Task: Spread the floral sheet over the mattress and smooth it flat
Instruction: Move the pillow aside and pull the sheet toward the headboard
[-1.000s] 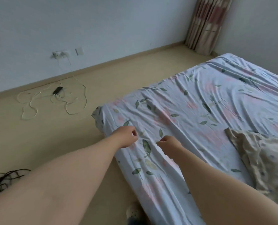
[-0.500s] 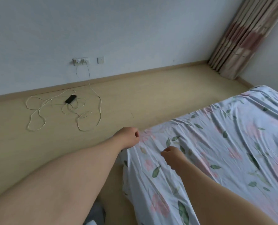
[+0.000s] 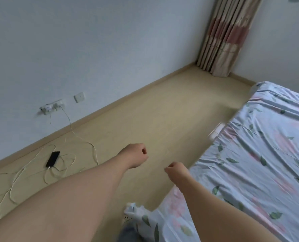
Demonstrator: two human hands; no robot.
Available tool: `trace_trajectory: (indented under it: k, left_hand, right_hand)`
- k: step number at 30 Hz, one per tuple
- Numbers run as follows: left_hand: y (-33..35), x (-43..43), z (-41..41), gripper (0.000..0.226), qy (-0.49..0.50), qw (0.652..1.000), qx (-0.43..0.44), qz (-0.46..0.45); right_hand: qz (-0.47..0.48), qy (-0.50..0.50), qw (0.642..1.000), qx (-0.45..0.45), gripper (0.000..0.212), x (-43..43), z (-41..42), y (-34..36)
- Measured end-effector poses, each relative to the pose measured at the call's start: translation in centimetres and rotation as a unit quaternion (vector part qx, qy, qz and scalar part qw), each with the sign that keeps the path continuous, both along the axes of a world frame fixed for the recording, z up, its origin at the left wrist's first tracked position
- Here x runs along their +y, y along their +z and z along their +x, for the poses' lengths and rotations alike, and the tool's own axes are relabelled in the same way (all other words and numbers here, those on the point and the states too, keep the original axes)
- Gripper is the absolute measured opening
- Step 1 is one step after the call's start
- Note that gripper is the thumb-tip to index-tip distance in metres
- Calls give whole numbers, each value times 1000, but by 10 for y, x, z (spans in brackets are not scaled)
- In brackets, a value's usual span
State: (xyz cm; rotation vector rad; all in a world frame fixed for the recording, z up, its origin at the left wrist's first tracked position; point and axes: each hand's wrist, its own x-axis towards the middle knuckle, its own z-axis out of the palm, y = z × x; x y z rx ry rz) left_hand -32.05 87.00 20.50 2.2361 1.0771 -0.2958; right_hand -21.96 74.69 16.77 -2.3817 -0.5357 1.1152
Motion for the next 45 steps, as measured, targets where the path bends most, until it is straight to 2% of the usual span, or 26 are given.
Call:
trace_trajectory:
  k: [6, 12, 15, 19, 25, 31, 36, 39, 45]
  left_hand:
    - [17, 117, 121, 22, -45, 999, -26, 16]
    - [31, 189, 227, 22, -106, 994, -39, -8]
    - [26, 219, 288, 22, -158, 987, -30, -11]
    - [20, 266, 388, 24, -221, 974, -43, -13]
    - [35, 334, 544, 26, -310, 949, -54, 7]
    - [36, 345, 685, 25, -391, 919, -46, 10]
    - [27, 336, 833, 27, -448, 893, -44, 27]
    - [32, 328, 928, 29, -448, 892, -48, 33]
    - [38, 312, 1080, 26, -441, 896, -49, -10]
  right_hand:
    - [47, -51, 998, -3, 26, 138, 86, 12]
    - [32, -148, 987, -43, 30, 184, 186, 33]
    - [10, -196, 980, -46, 26, 201, 237, 27]
    - [1, -250, 967, -54, 9, 243, 315, 15]
    - [21, -320, 945, -66, 8, 306, 438, 29]
    - [2, -386, 920, -64, 13, 307, 549, 30]
    - [11, -431, 899, -73, 14, 294, 690, 20]
    - [29, -440, 894, -77, 12, 291, 788, 25]
    - [2, -440, 893, -97, 17, 281, 942, 46]
